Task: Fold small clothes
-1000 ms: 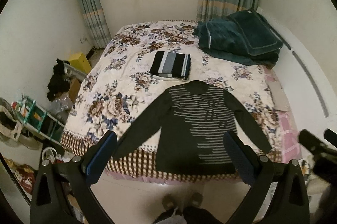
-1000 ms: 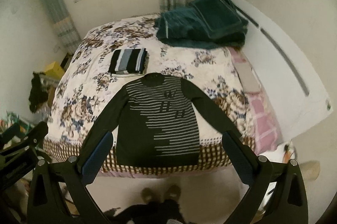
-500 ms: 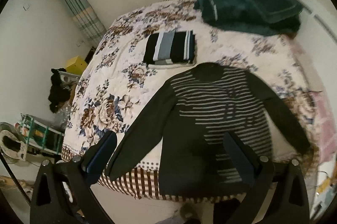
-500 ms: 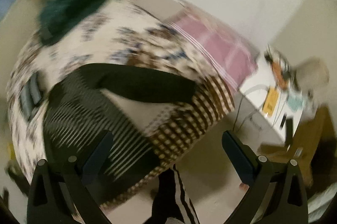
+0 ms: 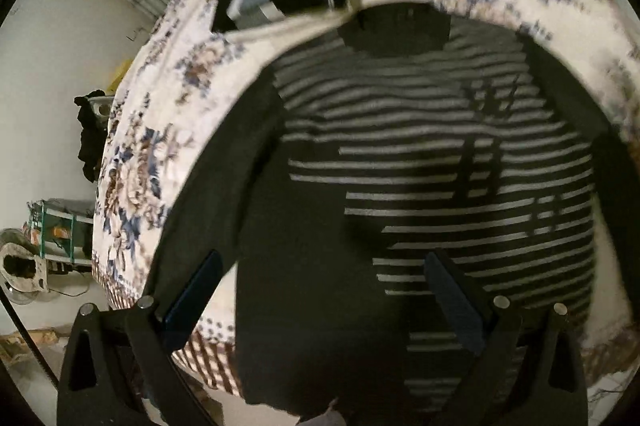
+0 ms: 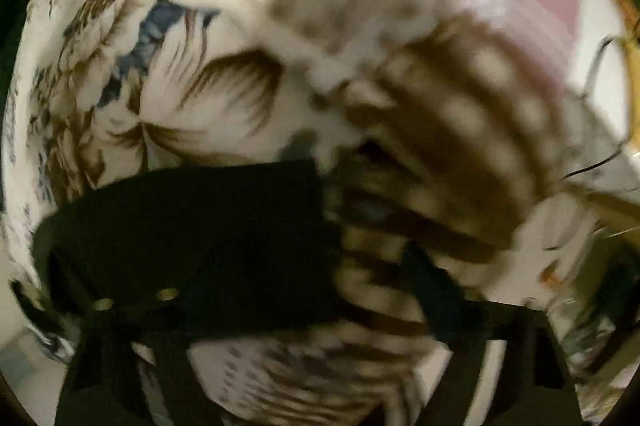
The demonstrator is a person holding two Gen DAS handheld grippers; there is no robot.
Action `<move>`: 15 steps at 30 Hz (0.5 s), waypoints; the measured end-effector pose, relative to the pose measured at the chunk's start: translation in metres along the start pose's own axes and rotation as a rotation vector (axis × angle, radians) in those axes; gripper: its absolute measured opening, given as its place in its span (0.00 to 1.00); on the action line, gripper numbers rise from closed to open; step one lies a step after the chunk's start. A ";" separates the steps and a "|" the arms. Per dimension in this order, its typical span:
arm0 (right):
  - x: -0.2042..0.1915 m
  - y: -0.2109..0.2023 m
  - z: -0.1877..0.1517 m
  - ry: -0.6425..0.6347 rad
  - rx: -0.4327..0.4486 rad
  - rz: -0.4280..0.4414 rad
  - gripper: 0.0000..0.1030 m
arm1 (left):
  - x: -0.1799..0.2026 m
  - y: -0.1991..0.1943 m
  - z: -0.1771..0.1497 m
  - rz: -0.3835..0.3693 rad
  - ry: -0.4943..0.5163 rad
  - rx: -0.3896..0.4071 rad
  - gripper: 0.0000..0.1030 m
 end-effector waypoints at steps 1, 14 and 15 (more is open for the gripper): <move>-0.003 0.002 -0.001 -0.003 0.023 0.000 0.58 | 0.007 0.011 0.000 0.004 0.007 -0.010 1.00; -0.049 -0.144 0.022 -0.227 0.447 -0.021 0.02 | 0.065 0.036 0.012 -0.091 0.082 -0.008 1.00; -0.052 -0.151 0.034 -0.236 0.468 -0.025 0.02 | 0.069 0.035 0.013 -0.100 0.083 -0.005 1.00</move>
Point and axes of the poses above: each gripper's, at about its wrist camera, not at the fingertips, and y roughly the way its jaws point, x to its right, z to its top, the point moved 2 cm from there along y, roughly the way its jaws point, and after that the axes turned 8 degrees about -y, right-handed, at the moved point
